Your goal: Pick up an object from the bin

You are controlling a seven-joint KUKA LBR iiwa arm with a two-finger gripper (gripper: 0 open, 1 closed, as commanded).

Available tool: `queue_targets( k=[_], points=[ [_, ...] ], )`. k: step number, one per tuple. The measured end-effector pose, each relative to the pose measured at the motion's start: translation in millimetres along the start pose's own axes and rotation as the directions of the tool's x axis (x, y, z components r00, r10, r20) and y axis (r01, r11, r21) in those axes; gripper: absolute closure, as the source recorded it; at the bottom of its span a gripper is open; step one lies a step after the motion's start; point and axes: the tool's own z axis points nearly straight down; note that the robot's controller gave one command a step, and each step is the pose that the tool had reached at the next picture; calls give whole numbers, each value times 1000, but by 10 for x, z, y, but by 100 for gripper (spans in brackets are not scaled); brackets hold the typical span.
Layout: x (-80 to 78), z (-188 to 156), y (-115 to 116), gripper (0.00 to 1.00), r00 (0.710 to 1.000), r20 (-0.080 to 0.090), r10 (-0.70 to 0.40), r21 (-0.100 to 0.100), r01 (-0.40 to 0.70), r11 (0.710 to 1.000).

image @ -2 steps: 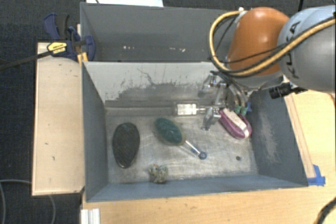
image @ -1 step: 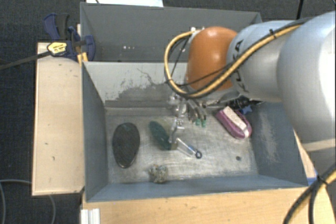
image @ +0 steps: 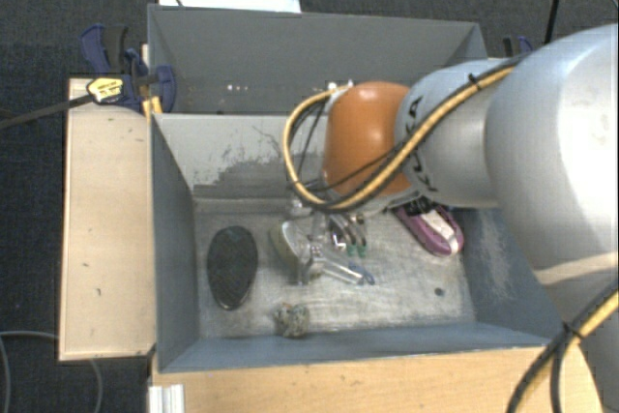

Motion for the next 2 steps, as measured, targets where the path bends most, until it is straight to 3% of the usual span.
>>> queue_targets(
  k=[1,2],
  points=[
    [-13,-8,-15,100,1000,5,1,2,-1,1000],
    [105,-1775,-41,100,999,10,-36,6,36,999]
  ],
)
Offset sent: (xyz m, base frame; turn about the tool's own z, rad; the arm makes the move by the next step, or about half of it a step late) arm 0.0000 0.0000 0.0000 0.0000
